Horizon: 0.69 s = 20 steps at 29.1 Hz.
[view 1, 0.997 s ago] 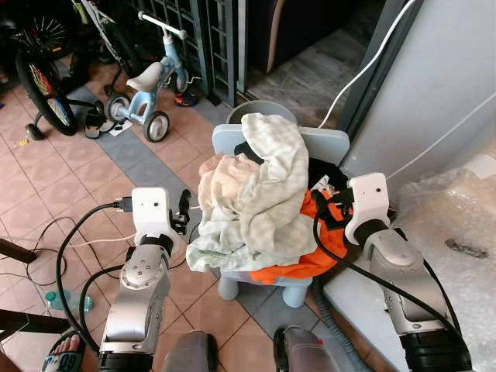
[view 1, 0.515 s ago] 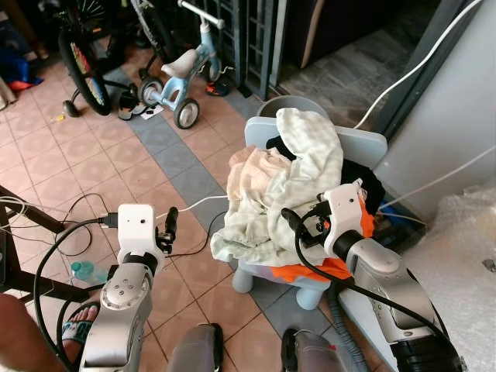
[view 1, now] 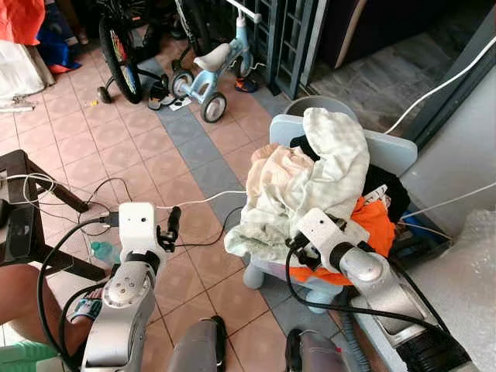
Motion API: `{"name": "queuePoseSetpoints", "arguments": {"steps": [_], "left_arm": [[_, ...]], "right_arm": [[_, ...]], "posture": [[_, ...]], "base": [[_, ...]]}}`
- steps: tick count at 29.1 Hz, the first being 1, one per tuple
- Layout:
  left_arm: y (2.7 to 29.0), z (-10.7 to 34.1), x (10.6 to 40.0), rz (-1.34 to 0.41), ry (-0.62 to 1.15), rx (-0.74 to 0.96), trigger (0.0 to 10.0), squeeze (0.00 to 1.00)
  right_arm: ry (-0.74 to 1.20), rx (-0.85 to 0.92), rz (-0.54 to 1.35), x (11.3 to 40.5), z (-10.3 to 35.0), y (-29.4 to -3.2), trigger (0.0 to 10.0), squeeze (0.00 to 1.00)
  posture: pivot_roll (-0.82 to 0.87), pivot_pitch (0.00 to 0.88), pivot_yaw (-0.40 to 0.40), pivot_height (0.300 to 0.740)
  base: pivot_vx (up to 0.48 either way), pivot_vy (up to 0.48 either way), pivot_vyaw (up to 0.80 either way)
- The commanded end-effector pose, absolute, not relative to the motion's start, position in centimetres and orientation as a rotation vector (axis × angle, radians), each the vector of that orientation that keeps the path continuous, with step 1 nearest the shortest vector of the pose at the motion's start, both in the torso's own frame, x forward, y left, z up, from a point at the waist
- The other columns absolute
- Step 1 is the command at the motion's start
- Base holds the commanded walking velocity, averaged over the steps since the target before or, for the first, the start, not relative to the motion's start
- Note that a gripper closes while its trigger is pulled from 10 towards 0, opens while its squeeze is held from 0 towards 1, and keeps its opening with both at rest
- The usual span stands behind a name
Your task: Clothes washing
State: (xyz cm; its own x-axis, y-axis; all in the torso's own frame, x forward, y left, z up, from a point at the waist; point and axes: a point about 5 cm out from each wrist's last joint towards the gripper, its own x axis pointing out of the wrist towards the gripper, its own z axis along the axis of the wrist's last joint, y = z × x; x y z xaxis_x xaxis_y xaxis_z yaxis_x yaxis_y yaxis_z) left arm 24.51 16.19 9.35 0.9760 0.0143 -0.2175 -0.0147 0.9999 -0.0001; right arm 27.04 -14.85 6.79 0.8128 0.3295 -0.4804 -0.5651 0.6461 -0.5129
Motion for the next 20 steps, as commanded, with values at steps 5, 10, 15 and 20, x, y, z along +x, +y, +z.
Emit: {"name": "queuePoseSetpoints", "arguments": {"steps": [5,10,15,20], "left_arm": [[16.1,9.1,24.7,0.014,0.231,-0.001,10.0,0.0],[16.1,9.1,24.8,0.015,0.227,0.0,10.0,0.0],[16.0,9.1,24.9,0.018,0.216,0.005,10.0,0.0],[15.9,9.2,25.2,0.027,0.207,0.005,10.0,0.0]], "right_arm": [[0.368,-0.758,0.519,26.9,6.2,-15.3,0.0,0.0],[0.398,-0.763,0.551,26.6,5.7,-15.4,0.0,0.0],[0.418,-0.747,0.581,26.4,5.3,-15.3,0.0,0.0],[0.431,-0.666,0.562,26.7,5.3,-15.1,0.0,0.0]], "posture": [[0.02,0.172,0.051,0.74],[0.02,0.17,0.045,0.74],[0.02,0.165,0.044,0.74],[0.02,0.161,0.041,0.74]], "base": [[0.0,0.0,0.0],[0.0,0.0,0.0],[0.0,0.0,0.0],[0.0,0.0,0.0]]}}
